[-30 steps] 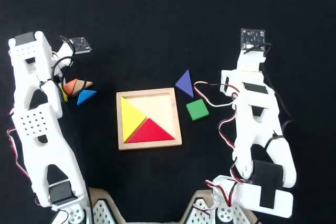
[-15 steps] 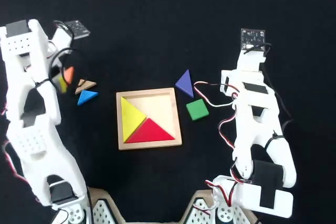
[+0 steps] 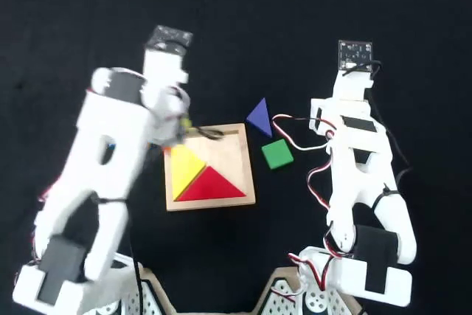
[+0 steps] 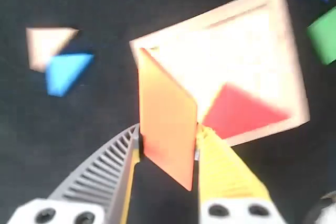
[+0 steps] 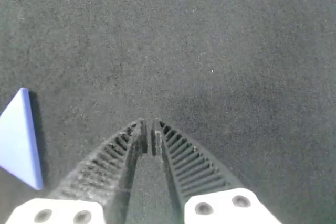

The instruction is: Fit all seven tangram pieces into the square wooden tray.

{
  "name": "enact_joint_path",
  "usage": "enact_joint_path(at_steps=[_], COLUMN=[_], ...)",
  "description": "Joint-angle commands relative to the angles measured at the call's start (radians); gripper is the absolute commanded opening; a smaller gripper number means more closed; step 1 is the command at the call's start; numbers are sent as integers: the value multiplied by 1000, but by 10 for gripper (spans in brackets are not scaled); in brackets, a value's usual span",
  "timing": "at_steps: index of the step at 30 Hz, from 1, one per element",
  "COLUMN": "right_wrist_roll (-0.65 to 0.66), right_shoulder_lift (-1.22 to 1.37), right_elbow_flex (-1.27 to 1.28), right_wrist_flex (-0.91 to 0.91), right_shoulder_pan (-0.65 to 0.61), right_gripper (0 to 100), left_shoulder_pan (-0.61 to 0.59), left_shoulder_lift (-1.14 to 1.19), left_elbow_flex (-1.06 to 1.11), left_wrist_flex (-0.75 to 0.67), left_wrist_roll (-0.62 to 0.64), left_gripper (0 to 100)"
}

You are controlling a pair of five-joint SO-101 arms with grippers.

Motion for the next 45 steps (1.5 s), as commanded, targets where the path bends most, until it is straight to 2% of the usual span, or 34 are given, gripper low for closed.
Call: enact_joint_path(at_steps=[1,6,12,17,29,32,36,39,45], right_wrist_roll=[-3,-6,-6,-6,-6,-6,-6,-5,-5], right_shoulder_lift=[-41,-39,-39,-39,-39,-39,-39,-39,-39], right_elbow_flex=[-12,-12,4,15,15,15,13,13,15], right_wrist_flex=[-17,-18,-61,-78,-80,-80,-80,-80,-80], right_shoulder_pan=[40,61,60,55,60,60,58,58,57], right_gripper=[32,32,32,32,32,32,32,32,32], left_shoulder_pan=[163,216,317,332,318,318,326,352,430], left_shoulder_lift=[-51,-17,12,77,226,229,229,227,227], left_elbow_flex=[153,243,251,251,254,263,254,254,252], left_wrist_flex=[-247,-437,-457,-505,-577,-574,-529,-497,-434], left_wrist_roll=[302,305,308,318,807,876,902,902,896], left_gripper=[33,33,34,28,29,32,38,125,410])
